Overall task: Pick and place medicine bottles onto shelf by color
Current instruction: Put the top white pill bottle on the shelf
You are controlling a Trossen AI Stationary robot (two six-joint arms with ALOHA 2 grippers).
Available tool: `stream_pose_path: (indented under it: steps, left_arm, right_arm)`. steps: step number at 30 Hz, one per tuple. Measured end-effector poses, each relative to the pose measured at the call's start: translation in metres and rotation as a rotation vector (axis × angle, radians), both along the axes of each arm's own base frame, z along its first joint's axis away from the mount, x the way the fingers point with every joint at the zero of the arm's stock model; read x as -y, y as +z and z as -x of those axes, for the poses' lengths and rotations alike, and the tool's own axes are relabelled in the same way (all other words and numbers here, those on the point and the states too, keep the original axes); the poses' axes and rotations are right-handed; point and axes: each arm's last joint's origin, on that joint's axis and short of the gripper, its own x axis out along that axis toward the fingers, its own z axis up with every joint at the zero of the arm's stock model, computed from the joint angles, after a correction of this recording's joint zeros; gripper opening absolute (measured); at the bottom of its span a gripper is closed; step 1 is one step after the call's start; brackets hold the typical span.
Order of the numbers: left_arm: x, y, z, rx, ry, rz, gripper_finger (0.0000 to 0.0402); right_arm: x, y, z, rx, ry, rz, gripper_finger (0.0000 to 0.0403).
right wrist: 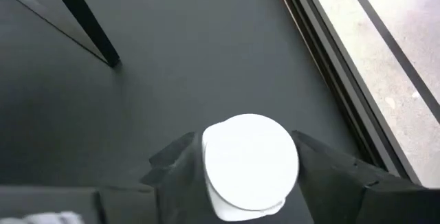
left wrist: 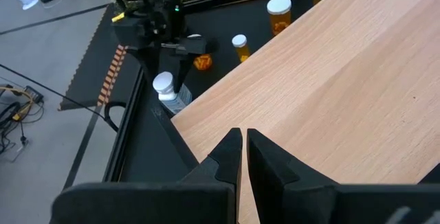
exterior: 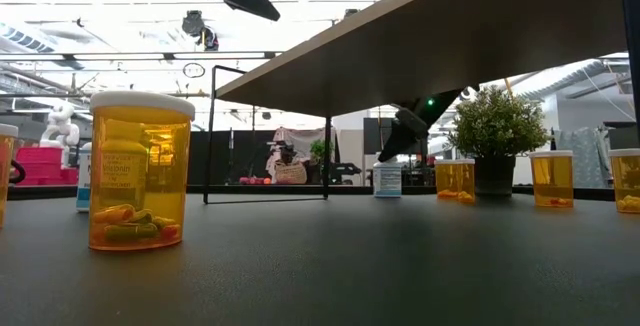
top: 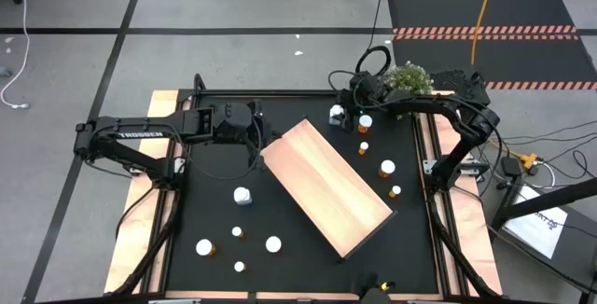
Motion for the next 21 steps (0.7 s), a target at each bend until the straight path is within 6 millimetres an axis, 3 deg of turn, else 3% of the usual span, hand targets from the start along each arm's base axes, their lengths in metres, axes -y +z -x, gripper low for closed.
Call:
stream_pose_path:
  steps: [4,9,15,21]
  left_arm:
    - [0.000,0.000,0.000,0.005,-0.001,-0.001,0.0026]
    - [0.000,0.000,0.000,0.006,0.001,0.002,0.0026]
    - [0.002,0.001,-0.001,0.022,0.004,0.016,0.0026]
    - [0.008,0.005,-0.004,0.065,-0.018,0.017,0.0026]
  right_arm:
    - [-0.001,0.001,-0.001,0.003,0.002,0.001,0.0169]
    - [-0.009,0.014,-0.001,0.013,-0.011,0.011,0.0168]
    - [-0.037,0.048,0.007,-0.040,-0.060,0.121,0.0206]
    - [-0.075,0.090,0.020,0.020,-0.102,0.173,0.0182]
